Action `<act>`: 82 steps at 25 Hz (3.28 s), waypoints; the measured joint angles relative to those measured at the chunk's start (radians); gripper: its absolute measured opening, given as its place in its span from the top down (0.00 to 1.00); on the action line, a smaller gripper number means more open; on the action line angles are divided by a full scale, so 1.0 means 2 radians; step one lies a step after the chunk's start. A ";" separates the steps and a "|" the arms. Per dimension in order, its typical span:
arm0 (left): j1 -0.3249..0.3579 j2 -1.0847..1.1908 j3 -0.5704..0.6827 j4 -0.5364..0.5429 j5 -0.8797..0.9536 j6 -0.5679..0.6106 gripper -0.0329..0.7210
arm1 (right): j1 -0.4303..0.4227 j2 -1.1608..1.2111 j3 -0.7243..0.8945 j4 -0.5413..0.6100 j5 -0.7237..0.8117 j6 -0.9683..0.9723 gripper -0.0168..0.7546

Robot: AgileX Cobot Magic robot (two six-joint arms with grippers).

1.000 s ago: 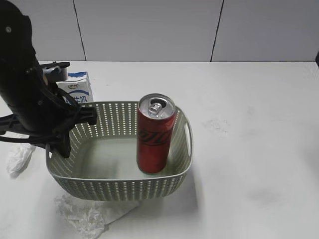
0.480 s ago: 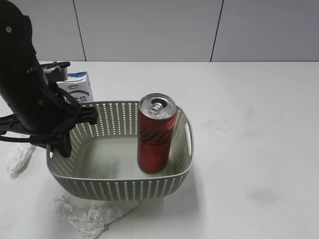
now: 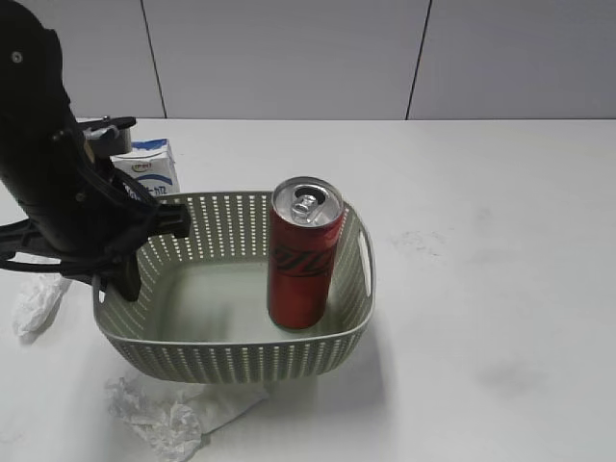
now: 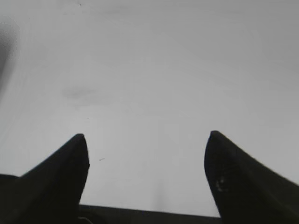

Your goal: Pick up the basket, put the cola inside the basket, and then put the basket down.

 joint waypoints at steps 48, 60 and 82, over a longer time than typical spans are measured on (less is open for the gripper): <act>0.001 0.196 -0.213 -0.070 0.065 0.097 0.09 | 0.000 -0.156 0.003 0.000 0.001 0.001 0.22; 0.073 0.075 -0.223 -0.003 0.095 0.119 0.10 | 0.000 -0.156 0.003 0.000 0.001 0.001 0.22; 0.181 -0.211 0.013 0.130 0.144 0.139 0.37 | 0.000 -0.156 0.003 0.000 0.001 0.001 0.22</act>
